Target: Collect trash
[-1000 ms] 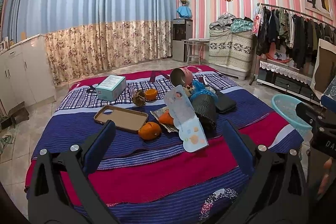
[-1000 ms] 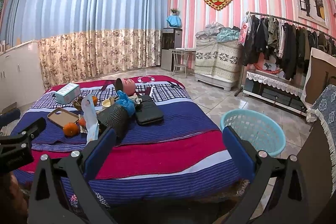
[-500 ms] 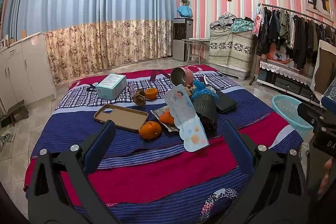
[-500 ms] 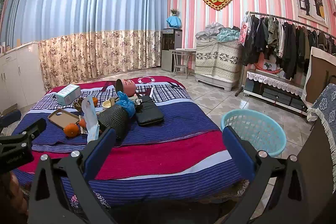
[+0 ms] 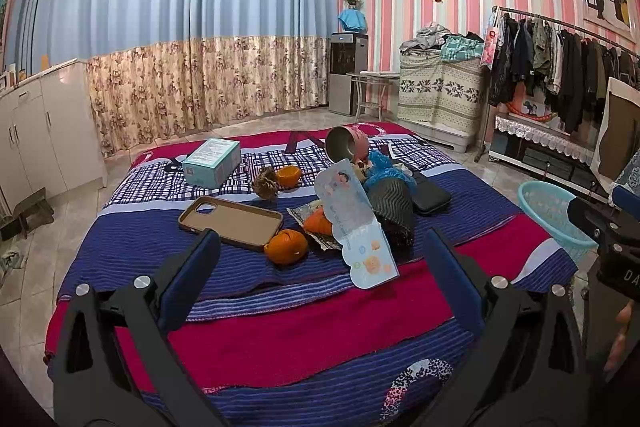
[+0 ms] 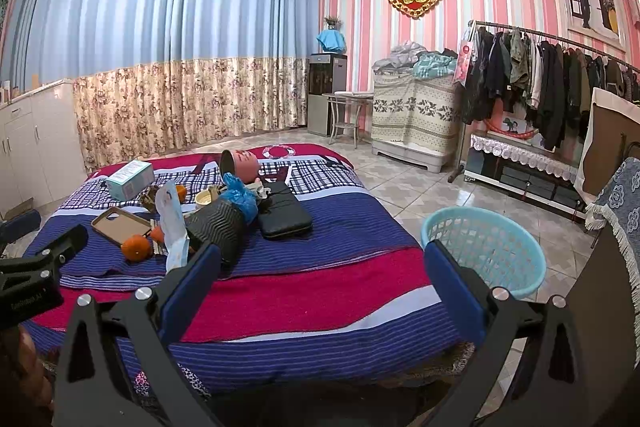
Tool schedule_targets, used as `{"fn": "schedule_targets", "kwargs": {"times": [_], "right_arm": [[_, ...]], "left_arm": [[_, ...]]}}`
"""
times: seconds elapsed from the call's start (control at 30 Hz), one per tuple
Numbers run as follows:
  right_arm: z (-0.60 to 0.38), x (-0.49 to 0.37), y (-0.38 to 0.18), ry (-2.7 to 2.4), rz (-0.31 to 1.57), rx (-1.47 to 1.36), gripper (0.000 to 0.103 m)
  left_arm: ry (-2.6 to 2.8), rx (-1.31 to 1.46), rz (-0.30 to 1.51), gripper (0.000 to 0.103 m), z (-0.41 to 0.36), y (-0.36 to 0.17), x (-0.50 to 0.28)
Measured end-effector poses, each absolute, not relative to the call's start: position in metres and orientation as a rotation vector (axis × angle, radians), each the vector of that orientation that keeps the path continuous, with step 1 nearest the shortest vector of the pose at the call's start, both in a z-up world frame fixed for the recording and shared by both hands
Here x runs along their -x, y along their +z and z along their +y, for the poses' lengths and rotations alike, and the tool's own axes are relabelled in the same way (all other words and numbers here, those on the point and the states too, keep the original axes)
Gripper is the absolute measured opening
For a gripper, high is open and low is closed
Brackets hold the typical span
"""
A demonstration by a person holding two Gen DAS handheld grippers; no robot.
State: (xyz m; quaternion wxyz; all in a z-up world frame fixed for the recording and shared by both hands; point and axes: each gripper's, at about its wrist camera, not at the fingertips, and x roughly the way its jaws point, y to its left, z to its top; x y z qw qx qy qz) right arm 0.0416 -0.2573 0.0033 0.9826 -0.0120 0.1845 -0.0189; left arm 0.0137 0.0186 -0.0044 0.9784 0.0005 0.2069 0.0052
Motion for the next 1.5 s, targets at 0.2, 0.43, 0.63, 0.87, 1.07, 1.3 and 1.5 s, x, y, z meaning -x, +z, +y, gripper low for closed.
{"fn": "schedule_targets", "kwargs": {"times": [0.2, 0.43, 0.63, 0.87, 1.07, 1.3, 1.5], "right_arm": [[-0.2572, -0.0415, 0.0032, -0.039, 0.371, 0.025, 0.099], [-0.2578, -0.0416, 0.0029, -0.038, 0.371, 0.024, 0.099], [-0.258, -0.0417, 0.0023, -0.038, 0.371, 0.024, 0.099], [-0.2585, -0.0418, 0.0026, -0.038, 0.371, 0.023, 0.099], [-0.2586, -0.0418, 0.0025, -0.038, 0.371, 0.024, 0.099], [-0.2593, -0.0417, 0.0025, -0.04, 0.372, 0.023, 0.099], [-0.2601, -0.0417, 0.0029, -0.039, 0.373, 0.024, 0.099]], "left_arm": [[0.01, 0.0, 0.417, 0.098, 0.0194, -0.0047, -0.0143], [0.008, 0.002, 0.418, 0.098, 0.02, -0.0046, -0.0148], [0.009, 0.003, 0.42, 0.098, 0.0214, -0.0048, -0.0163], [0.01, 0.001, 0.42, 0.098, 0.022, -0.0043, -0.017], [0.01, 0.003, 0.419, 0.098, 0.0228, -0.0043, -0.0172], [0.009, 0.004, 0.419, 0.098, 0.0235, -0.0043, -0.0176], [0.008, 0.005, 0.422, 0.098, 0.0227, -0.0042, -0.0173]]}}
